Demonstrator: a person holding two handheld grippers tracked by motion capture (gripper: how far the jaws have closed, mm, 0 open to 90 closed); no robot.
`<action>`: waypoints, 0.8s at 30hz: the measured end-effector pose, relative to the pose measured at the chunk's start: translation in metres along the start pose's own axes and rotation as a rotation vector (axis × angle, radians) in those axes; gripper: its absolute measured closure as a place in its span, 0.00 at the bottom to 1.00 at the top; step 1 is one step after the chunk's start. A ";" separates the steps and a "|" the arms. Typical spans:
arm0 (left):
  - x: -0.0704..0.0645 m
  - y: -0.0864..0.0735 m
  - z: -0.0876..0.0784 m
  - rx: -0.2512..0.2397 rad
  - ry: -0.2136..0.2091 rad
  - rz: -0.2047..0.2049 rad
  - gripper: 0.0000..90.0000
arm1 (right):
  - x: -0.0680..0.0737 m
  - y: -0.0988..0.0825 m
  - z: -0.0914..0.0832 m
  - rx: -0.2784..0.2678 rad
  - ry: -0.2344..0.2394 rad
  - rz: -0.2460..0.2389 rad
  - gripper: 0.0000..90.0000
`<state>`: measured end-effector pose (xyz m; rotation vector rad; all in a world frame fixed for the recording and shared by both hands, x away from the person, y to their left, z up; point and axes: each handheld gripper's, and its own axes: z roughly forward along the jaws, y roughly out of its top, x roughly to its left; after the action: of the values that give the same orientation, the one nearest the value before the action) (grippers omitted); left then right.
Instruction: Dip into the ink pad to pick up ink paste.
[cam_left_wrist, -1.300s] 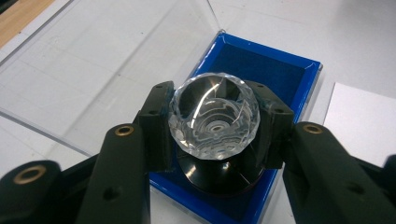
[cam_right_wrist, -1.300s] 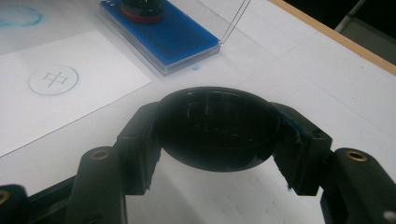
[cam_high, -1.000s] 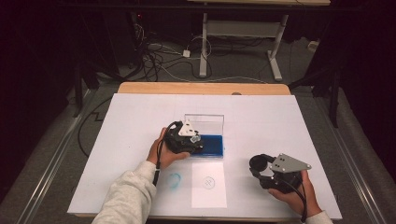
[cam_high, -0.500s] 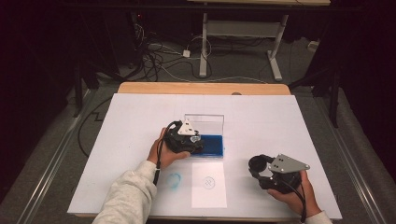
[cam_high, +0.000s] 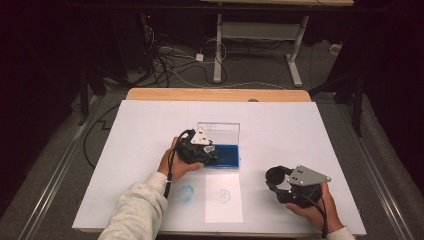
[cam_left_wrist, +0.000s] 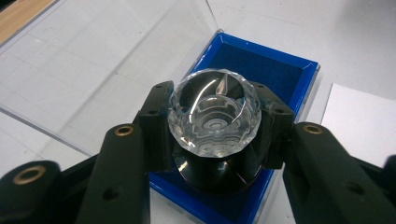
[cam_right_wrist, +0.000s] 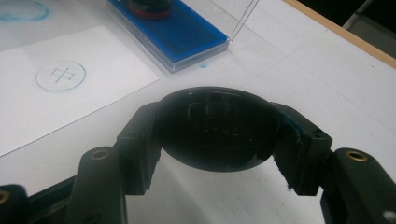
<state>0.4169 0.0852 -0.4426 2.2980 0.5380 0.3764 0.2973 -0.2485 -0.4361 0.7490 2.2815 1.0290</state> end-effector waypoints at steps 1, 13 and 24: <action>0.000 0.000 0.000 0.000 0.001 0.002 0.61 | 0.000 0.000 0.000 0.001 0.000 -0.001 0.43; 0.001 0.005 0.000 0.032 -0.001 0.005 0.61 | 0.000 0.001 -0.001 -0.004 -0.004 -0.002 0.43; 0.005 0.040 -0.024 -0.013 0.002 0.022 0.61 | -0.001 0.001 -0.002 -0.011 -0.011 0.007 0.43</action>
<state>0.4218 0.0759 -0.3966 2.2929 0.5110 0.3920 0.2967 -0.2497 -0.4343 0.7565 2.2634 1.0377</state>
